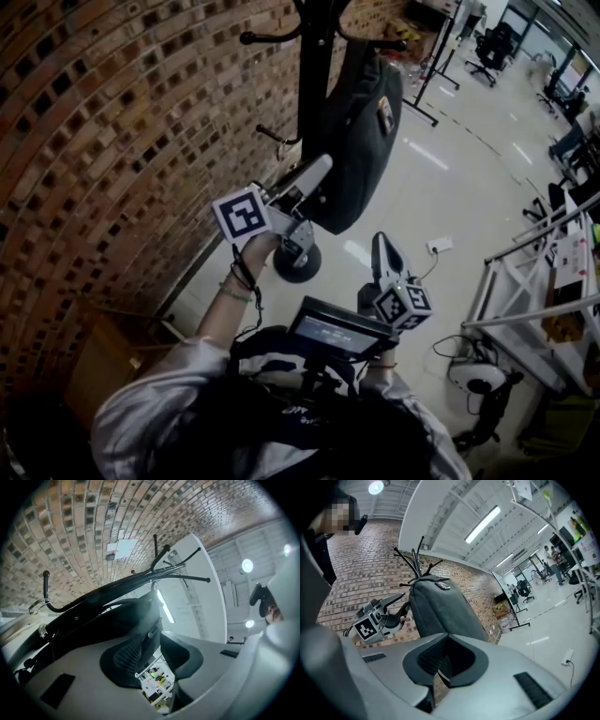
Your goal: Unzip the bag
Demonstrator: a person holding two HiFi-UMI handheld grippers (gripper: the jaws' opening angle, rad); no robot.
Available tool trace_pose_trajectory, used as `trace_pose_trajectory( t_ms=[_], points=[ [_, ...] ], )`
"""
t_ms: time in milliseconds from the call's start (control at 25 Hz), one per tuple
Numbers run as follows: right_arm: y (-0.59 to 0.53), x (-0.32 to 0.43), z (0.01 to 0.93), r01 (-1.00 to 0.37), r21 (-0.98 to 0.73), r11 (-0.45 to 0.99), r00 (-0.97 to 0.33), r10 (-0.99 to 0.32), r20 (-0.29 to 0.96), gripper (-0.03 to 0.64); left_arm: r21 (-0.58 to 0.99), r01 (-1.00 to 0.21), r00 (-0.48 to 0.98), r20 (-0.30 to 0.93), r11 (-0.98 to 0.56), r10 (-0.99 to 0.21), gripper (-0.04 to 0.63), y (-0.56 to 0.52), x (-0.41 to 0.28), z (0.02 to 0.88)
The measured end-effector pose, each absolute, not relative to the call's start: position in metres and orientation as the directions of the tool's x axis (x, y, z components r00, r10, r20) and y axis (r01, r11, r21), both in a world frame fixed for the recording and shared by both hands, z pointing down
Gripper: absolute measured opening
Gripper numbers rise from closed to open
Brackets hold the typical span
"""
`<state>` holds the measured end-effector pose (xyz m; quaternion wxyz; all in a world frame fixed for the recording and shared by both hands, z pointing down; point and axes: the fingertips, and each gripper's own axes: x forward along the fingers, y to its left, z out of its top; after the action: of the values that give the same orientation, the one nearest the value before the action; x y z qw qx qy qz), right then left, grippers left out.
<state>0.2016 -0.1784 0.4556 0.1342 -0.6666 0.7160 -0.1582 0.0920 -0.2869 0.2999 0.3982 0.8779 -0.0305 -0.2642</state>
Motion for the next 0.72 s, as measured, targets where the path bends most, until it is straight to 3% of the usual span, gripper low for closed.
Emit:
trace_pose_trajectory(
  t_ms=[280, 720],
  points=[
    [-0.2, 0.21, 0.459, -0.9, -0.424, 0.096, -0.116, -0.993, 0.023, -0.009, 0.72, 0.186, 0.862, -0.446, -0.669, -0.24, 0.117, -0.285, 0.097, 0.295],
    [-0.214, 0.202, 0.453, -0.892, -0.408, 0.196, -0.228, -0.973, 0.032, -0.008, 0.718, 0.202, 0.808, -0.506, -0.666, -0.3, 0.117, -0.286, 0.097, 0.28]
  ],
)
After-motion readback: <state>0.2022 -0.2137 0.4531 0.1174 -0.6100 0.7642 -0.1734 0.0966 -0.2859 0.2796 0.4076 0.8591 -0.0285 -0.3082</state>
